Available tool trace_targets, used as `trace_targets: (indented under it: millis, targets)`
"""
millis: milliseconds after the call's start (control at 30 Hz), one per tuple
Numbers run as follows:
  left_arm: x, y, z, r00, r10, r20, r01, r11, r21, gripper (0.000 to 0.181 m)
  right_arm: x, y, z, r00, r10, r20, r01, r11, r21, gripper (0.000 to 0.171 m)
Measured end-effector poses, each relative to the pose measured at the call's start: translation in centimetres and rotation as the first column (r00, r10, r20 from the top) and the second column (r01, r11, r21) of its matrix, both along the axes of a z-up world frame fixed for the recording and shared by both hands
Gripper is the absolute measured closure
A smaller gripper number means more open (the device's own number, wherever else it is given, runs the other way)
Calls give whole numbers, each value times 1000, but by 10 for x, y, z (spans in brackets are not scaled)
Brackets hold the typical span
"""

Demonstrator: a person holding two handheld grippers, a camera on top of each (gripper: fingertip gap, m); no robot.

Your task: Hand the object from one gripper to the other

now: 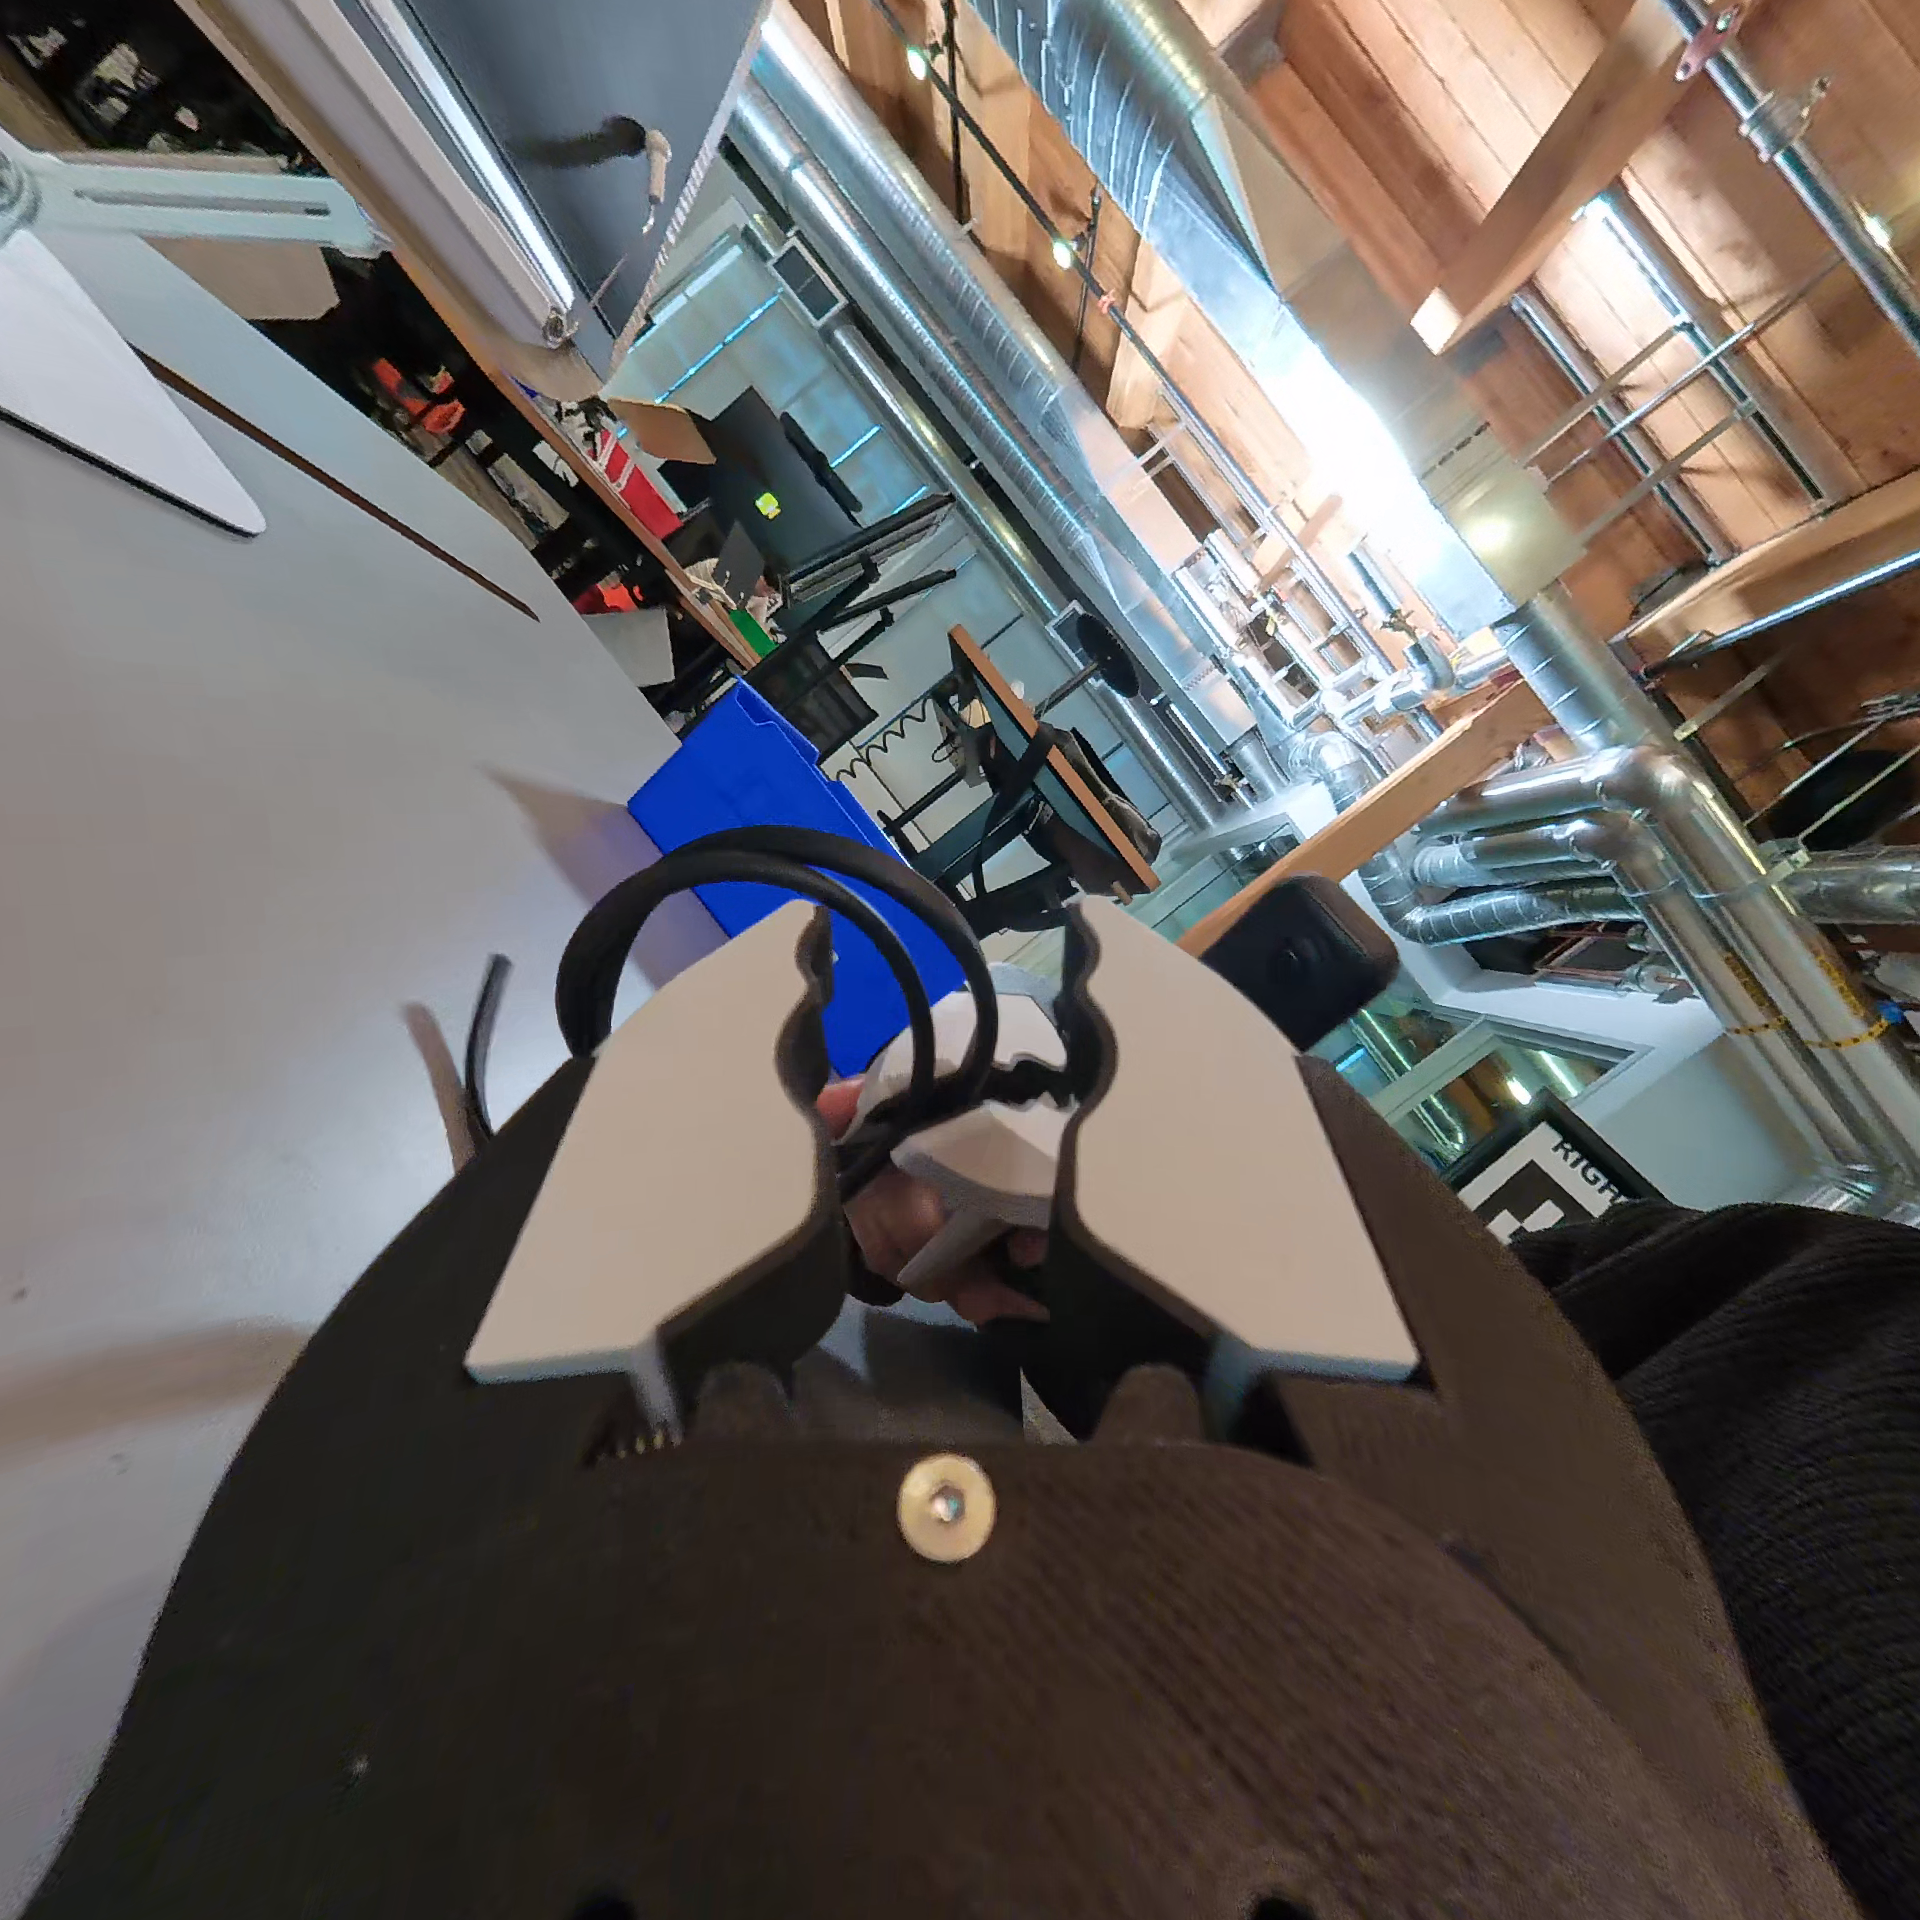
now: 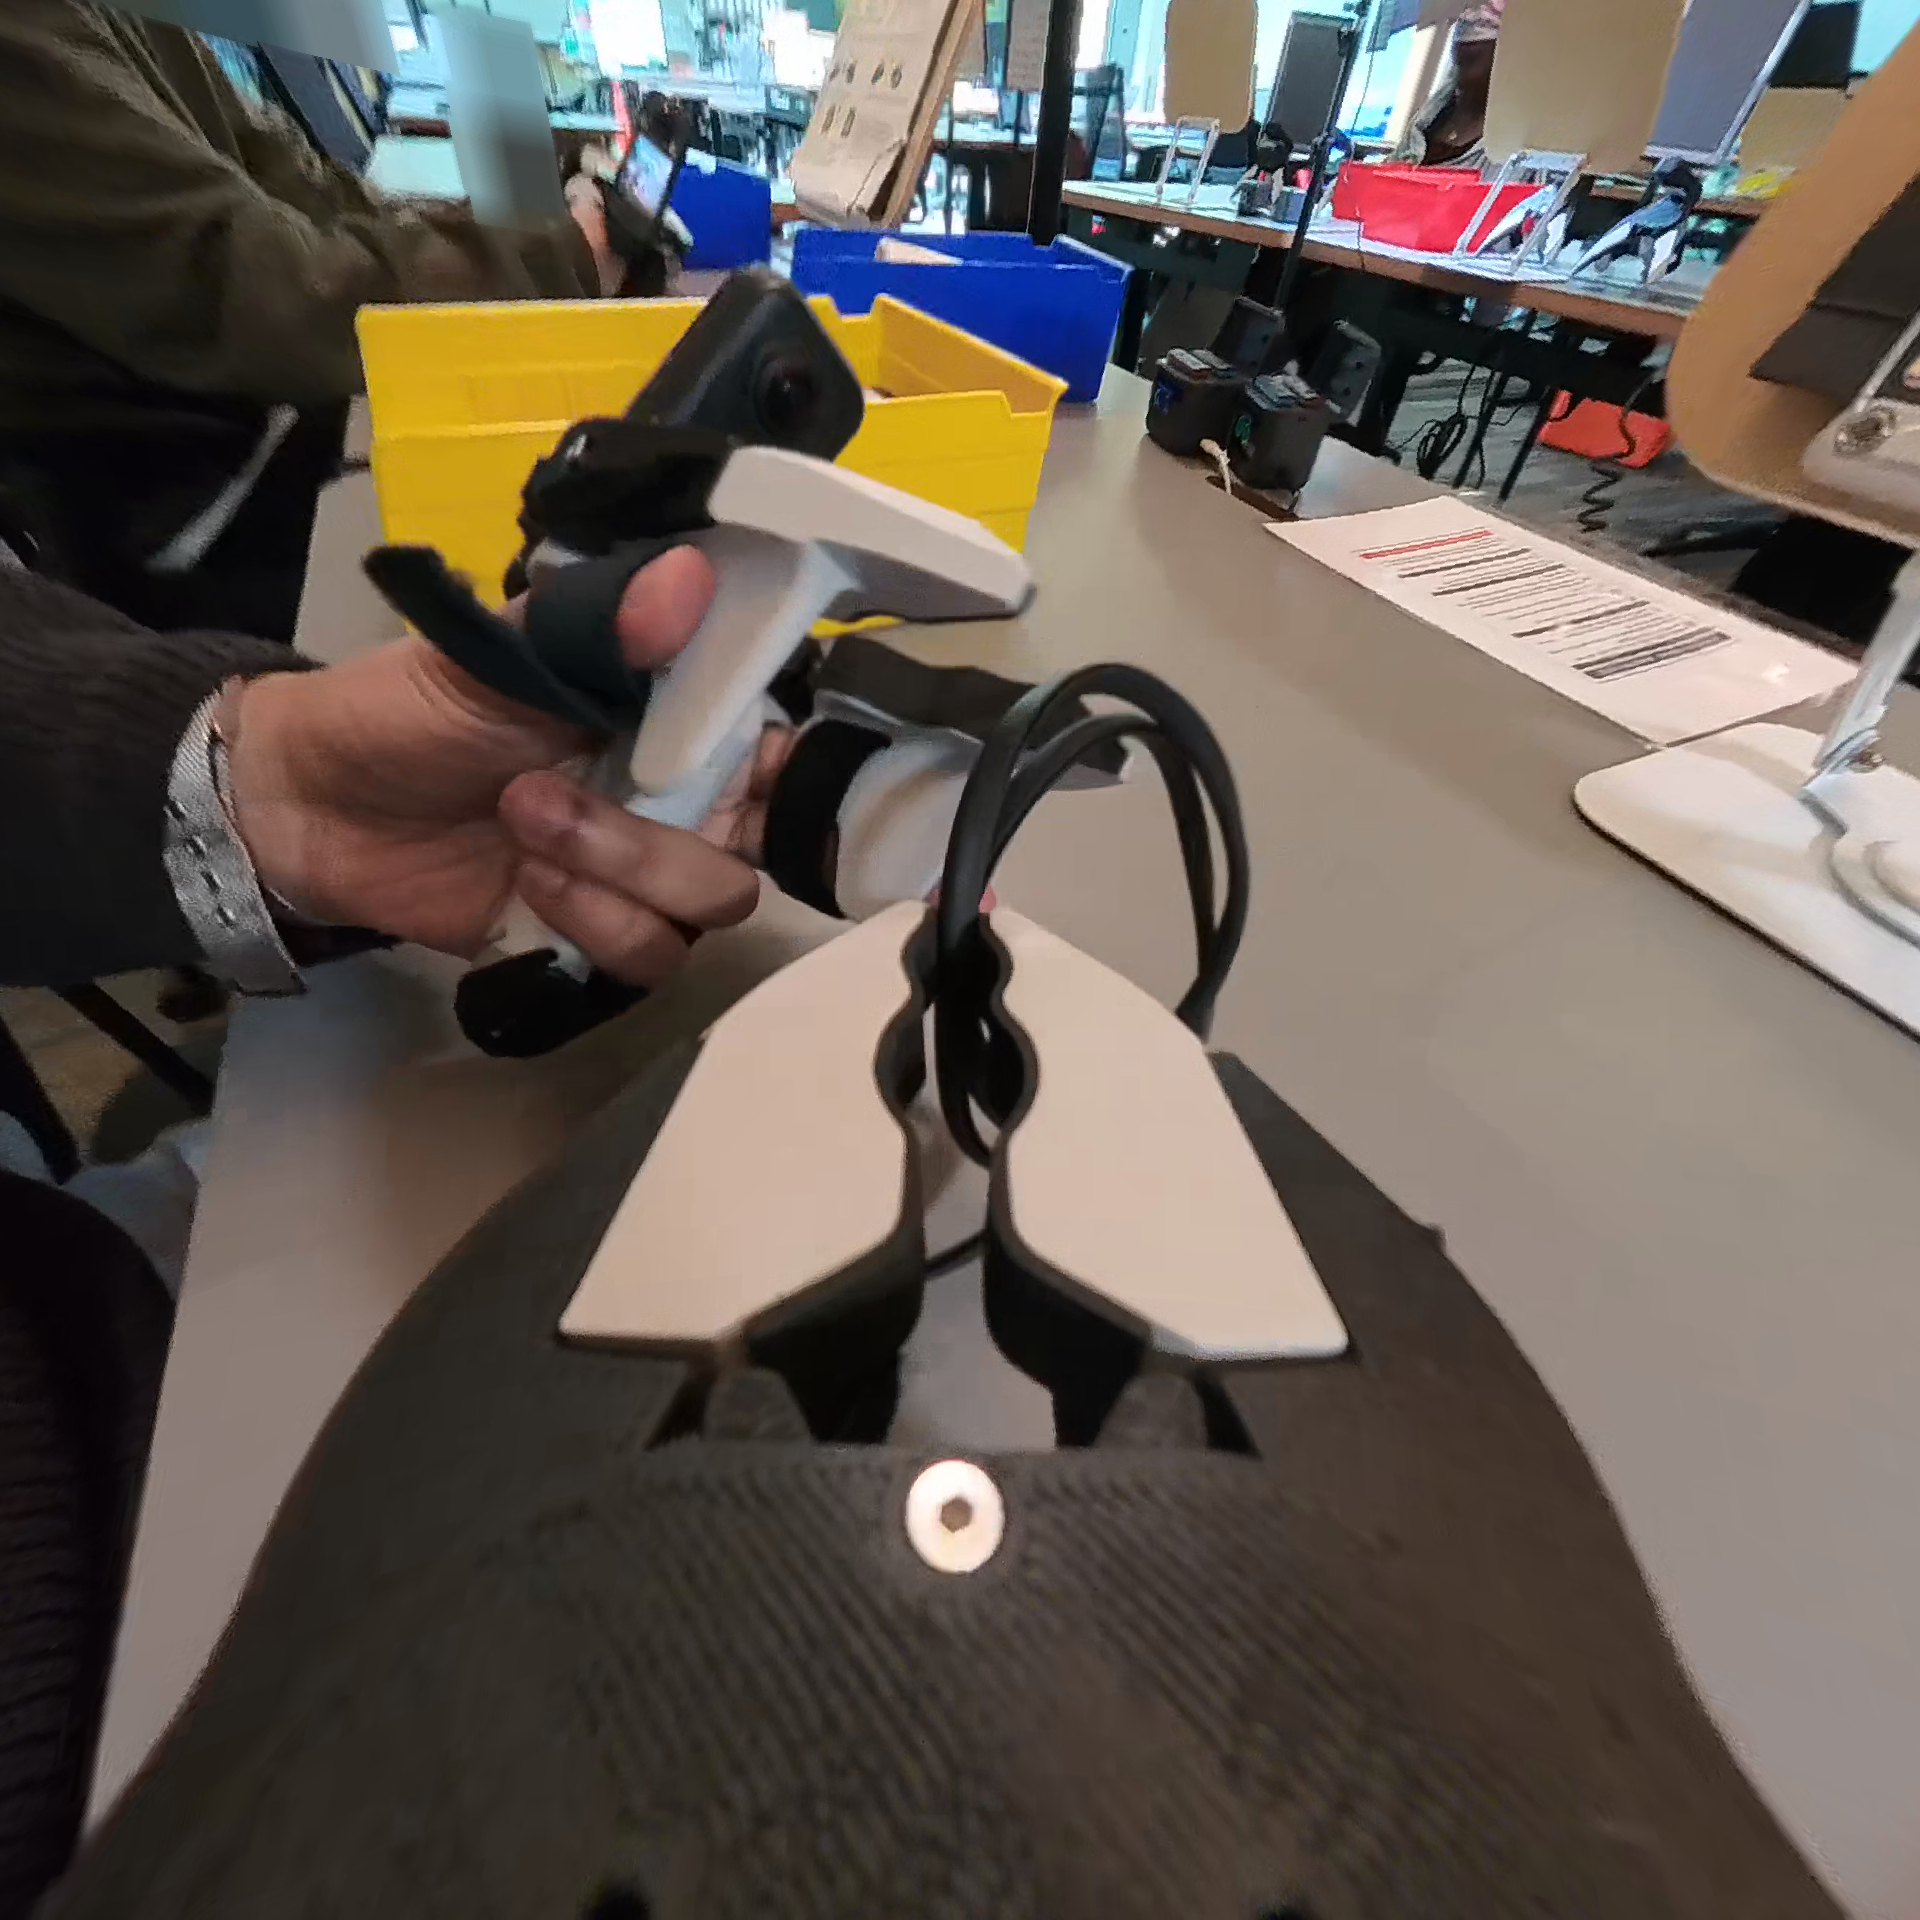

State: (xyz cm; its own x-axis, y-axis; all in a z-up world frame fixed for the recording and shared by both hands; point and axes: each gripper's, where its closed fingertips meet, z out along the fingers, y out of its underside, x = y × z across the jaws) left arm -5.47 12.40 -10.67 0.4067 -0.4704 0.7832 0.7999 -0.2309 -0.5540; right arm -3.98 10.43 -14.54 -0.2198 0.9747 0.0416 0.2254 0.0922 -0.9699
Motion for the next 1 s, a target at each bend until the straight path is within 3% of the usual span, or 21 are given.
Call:
trace_targets:
  millis: [167,267,400,500,567,633,800,900,967,1000]
  targets:
    - [6,2,-3,995,3,-104,-3,1000,3,109,5,15,17,998,11,-67,-26,972,-234,165]
    - [16,2,-6,973,-12,-229,16,1000,15,103,12,18,35,986,67,-154,-129,889,-440,165]
    - [36,-5,3,902,21,-430,32,993,115,110,20,19,50,958,166,-235,-287,639,-714,165]
    - [52,-5,-10,773,40,-633,44,992,117,103,24,22,56,932,222,-286,-356,415,-837,165]
    - [60,-4,-23,694,27,-720,53,995,88,79,26,23,60,918,242,-315,-383,331,-863,165]
    - [66,-3,-32,612,25,-790,63,995,80,77,28,21,60,908,270,-320,-395,300,-868,164]
    - [68,-3,-46,374,100,-922,39,992,123,108,28,10,61,889,322,-326,-412,253,-875,164]
    - [72,-5,-50,341,82,-936,67,992,111,135,27,9,60,889,319,-327,-412,251,-876,164]
    - [71,-5,-55,315,58,-947,63,995,82,169,28,11,62,890,309,-336,-416,246,-875,164]
    - [70,-5,-55,307,54,-950,63,995,77,174,27,12,61,893,301,-335,-412,247,-877,164]
